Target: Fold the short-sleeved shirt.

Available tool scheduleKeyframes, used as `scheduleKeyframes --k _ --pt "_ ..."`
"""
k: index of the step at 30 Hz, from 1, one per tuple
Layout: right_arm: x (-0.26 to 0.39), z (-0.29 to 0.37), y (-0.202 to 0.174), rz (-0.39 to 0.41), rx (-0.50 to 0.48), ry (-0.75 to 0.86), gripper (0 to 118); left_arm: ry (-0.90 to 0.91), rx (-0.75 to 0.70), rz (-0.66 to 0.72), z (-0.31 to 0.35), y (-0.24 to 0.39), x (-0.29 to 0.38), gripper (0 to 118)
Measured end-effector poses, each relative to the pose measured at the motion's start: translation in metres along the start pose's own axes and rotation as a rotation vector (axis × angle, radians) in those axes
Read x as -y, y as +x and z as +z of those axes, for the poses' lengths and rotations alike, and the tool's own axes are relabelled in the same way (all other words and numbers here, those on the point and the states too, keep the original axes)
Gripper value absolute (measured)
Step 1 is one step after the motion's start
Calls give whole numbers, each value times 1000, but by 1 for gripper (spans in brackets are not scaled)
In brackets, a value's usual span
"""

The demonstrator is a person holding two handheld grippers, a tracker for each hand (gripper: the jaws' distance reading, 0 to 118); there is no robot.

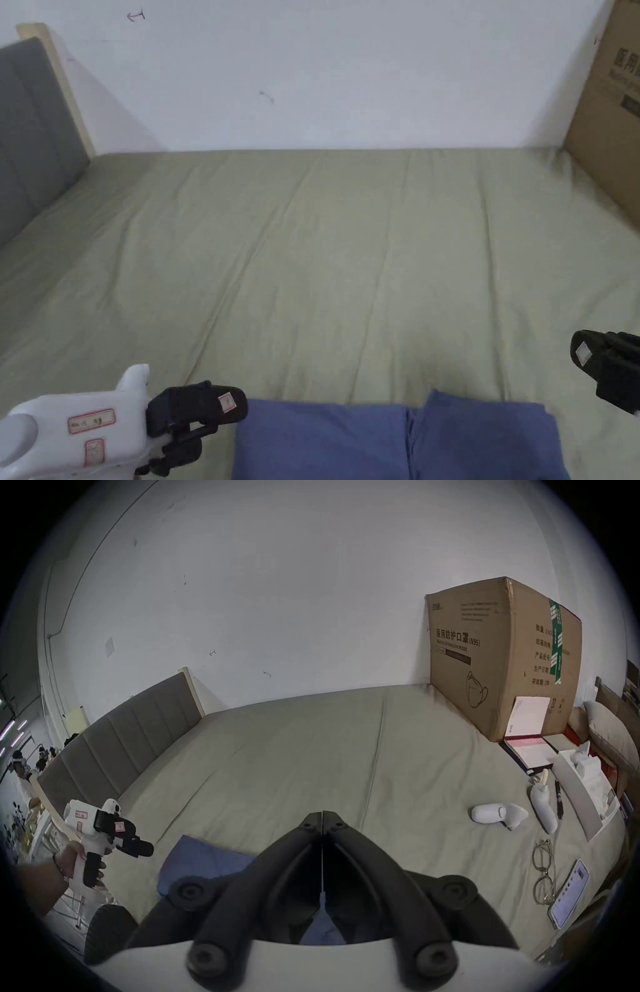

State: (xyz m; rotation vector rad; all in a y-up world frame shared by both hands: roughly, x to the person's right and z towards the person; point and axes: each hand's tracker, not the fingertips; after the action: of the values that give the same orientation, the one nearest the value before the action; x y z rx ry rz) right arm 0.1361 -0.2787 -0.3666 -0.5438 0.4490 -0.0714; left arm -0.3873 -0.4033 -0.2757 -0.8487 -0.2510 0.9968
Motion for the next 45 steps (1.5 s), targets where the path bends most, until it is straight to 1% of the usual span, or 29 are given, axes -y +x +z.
scheduleKeyframes --k 1,3,4,5,6,7,8,10,12,13,15,16,17,18,19,20,21,23,25,27,29,31,33,35,37,39,40,43,45 --pt "-1 -1 -2 -5 -5 -7 0 -12 -15 24 -2 -10 0 118" --pt "-3 -2 -8 4 -22 -13 0 -43 10 83 -13 -32 0 118" --pt "-3 -3 -11 17 -21 -17 0 -83 52 139 -22 -41 2 118" --pt "-5 -3 -14 31 -18 -22 0 -144 132 234 -35 -56 5 118" --pt "-6 -2 -16 39 -22 -25 0 -164 234 314 -48 -68 10 118" --pt "-7 -2 -18 43 -25 -28 0 -115 358 314 -54 -73 11 118" --pt "-8 -2 -19 44 -27 -31 0 -107 425 309 -58 -90 2 118" --pt "-9 -1 -19 47 -28 -34 0 -150 426 315 -78 -89 3 118" --pt "-10 -2 -20 49 -28 -38 0 -205 434 254 -93 -80 3 118" --pt "-10 -2 -22 50 -26 -42 0 -215 427 224 -100 -76 3 118" --pt "-9 -4 -25 55 -25 -50 0 -197 423 230 -109 -74 3 118" --pt "-8 -5 -26 55 -25 -56 0 -172 422 249 -108 -76 5 111" --pt "-6 -5 -26 53 -27 -58 0 -140 400 280 -107 -82 5 90" --pt "-5 -6 -27 49 -30 -60 0 -115 319 314 -106 -91 6 24" --pt "-4 -5 -28 42 -35 -62 0 -107 168 333 -107 -101 10 8" --pt "-2 -5 -28 33 -40 -65 0 -91 117 329 -104 -107 19 8" --pt "0 -6 -25 26 -45 -68 0 -48 297 278 -100 -94 18 8" --pt "1 -4 -25 25 -48 -73 0 -83 100 157 -97 -77 15 9" --pt "0 1 -25 35 -48 -70 0 -59 77 114 -86 -55 17 9" --pt "-2 6 -24 43 -48 -56 0 -25 30 31 -67 -36 14 9" --pt "-4 10 -22 37 -54 -39 0 43 -113 -91 -35 -11 12 9" --pt "-4 14 -20 25 -60 -28 0 108 -350 -242 -6 16 10 9" --pt "-2 14 -13 14 -65 -23 0 174 -534 -397 22 45 16 9" --pt "2 14 -9 5 -69 -23 0 159 -633 -416 33 61 18 9" --pt "4 16 -5 -19 -69 -32 0 148 -565 -392 38 74 21 9" --pt "5 19 1 -73 -87 -39 0 143 -366 -294 34 85 24 9" --pt "5 21 4 -83 -94 -36 0 127 -305 -261 28 92 25 9" --pt "3 29 10 -77 -74 -23 0 83 -233 -251 -10 111 27 9" --pt "0 35 13 -66 -59 -19 0 29 -241 -272 -49 125 27 9"
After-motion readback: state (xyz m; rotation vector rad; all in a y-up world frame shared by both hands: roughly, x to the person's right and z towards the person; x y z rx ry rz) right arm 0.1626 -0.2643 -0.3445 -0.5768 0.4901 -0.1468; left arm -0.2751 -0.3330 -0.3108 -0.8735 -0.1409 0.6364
